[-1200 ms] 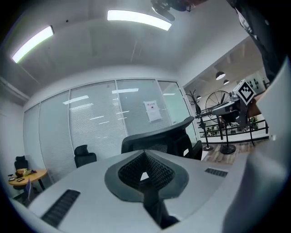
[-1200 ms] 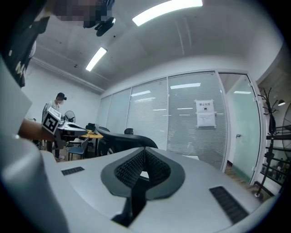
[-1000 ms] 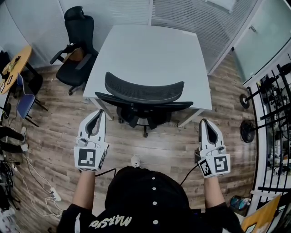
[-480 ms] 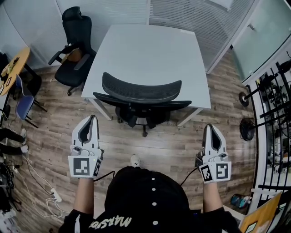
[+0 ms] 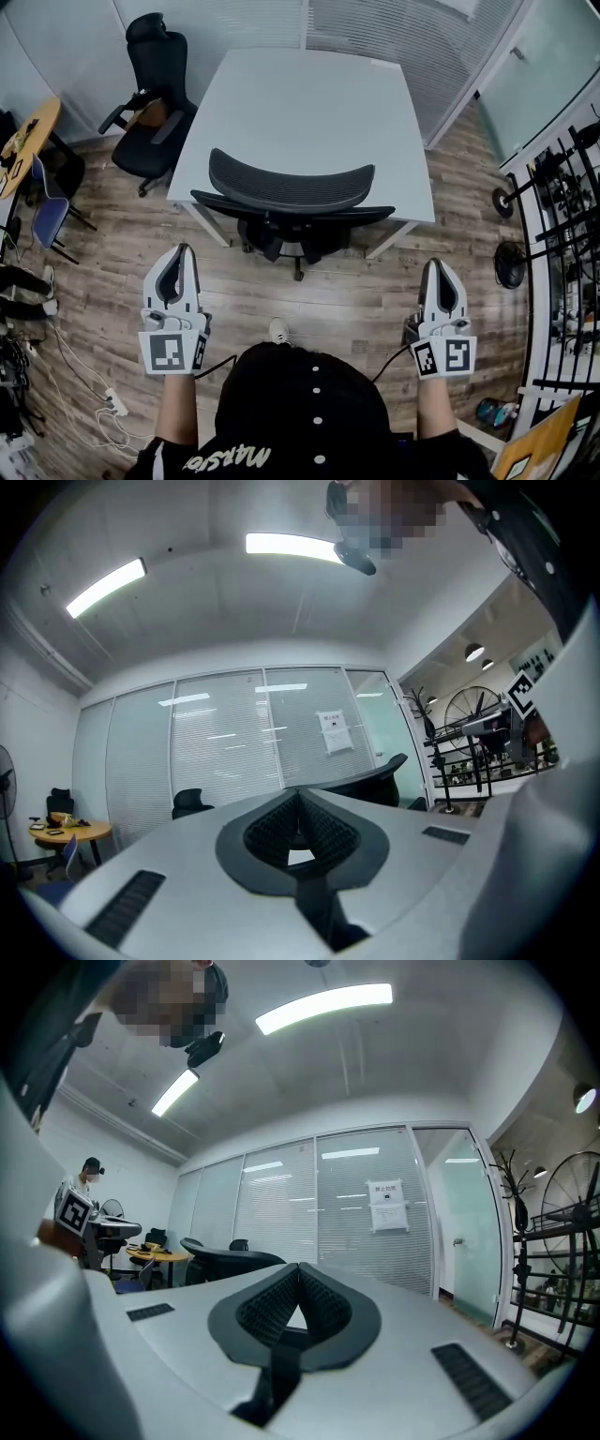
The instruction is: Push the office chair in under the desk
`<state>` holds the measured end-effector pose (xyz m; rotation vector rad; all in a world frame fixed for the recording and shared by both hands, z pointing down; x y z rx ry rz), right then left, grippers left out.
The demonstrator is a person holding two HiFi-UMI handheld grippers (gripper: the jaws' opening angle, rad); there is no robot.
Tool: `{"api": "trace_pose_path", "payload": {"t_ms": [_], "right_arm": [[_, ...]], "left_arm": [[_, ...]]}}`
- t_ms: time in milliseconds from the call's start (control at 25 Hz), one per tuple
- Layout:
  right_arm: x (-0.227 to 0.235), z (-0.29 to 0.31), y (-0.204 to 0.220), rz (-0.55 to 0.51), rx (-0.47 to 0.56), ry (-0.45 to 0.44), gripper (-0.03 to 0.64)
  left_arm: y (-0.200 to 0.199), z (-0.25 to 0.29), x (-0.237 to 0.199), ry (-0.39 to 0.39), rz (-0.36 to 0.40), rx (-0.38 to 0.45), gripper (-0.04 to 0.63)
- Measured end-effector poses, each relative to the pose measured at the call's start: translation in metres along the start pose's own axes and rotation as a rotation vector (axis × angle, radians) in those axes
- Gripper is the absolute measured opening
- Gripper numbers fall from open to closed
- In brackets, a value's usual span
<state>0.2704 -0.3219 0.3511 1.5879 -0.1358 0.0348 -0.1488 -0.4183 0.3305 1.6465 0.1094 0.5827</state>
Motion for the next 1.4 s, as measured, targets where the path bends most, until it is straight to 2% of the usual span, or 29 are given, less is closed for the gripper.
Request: {"api": "trace_pose_path", "payload": {"t_ms": [440,1400], "right_arm": [[-0.005,0.004,0.004,-0.024,-0.034,0.000,0.028],[-0.018,0.006,-0.004,-0.079,-0.019,-0.005,0.028]], "left_arm": [[0.002,0.004,0.002,0.010,0.015,-0.008,0.018],[-0.002,0.010,0.007,0.048,0.030,0.010,0.018]]}}
Point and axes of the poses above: the fingertips, and each gripper's own axes: z forward along the fingers, x to its right, y out of its underside, the point moved 5 cm from there along -z, backward along the fingers, and after that the axes turned 6 degrees about z, right-handed, at the moved point
